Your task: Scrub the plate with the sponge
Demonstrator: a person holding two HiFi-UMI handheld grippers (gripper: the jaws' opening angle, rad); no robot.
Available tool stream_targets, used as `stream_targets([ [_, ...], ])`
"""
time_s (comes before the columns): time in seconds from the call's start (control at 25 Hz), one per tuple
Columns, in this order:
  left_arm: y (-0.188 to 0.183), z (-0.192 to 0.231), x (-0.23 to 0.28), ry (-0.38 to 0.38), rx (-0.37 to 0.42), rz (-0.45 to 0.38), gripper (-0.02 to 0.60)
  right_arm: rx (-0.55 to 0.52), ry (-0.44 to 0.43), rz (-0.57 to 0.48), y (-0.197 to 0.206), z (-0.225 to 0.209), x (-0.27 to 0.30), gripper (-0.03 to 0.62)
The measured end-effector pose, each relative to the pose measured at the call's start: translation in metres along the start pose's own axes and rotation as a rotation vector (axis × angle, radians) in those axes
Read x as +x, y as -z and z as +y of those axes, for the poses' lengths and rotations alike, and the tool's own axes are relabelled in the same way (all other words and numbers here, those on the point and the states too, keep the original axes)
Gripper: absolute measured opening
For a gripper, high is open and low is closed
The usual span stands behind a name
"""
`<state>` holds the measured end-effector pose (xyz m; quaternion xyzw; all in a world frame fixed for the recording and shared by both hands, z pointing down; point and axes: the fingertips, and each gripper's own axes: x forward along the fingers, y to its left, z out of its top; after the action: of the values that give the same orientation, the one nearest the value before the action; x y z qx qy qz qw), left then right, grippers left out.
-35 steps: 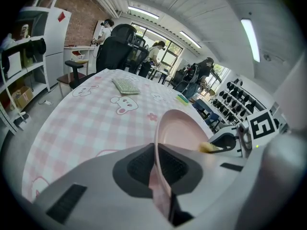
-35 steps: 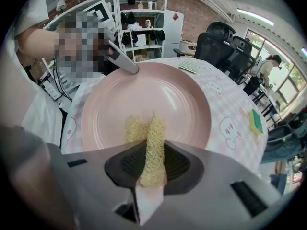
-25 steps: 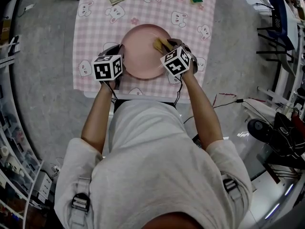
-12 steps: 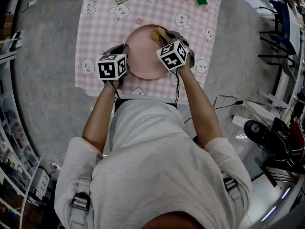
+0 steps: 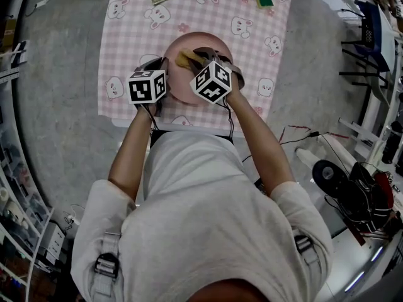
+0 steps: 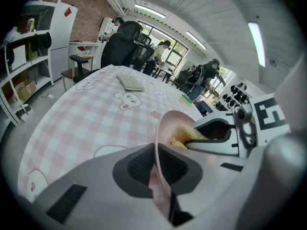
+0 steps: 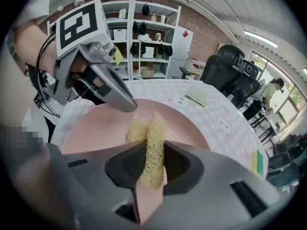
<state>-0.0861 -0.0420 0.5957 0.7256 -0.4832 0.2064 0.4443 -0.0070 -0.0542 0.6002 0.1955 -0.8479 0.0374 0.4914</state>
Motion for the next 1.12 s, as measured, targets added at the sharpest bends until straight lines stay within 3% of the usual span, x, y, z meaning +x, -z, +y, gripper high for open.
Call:
stream_targets([
  [0.56, 0.001, 0.001, 0.001, 0.008, 0.006, 0.004, 0.026, -0.166, -0.185, 0.046, 0.016, 0.079, -0.013, 0.086],
  [0.84, 0.005, 0.002, 0.0, 0.009, 0.006, 0.005, 0.026, -0.148, -0.194, 0.094, 0.051, 0.083, -0.025, 0.086],
  [1.12, 0.007, -0.001, 0.001, 0.006, 0.007, 0.007, 0.026, -0.065, -0.15, 0.131, 0.083, 0.054, -0.037, 0.086],
])
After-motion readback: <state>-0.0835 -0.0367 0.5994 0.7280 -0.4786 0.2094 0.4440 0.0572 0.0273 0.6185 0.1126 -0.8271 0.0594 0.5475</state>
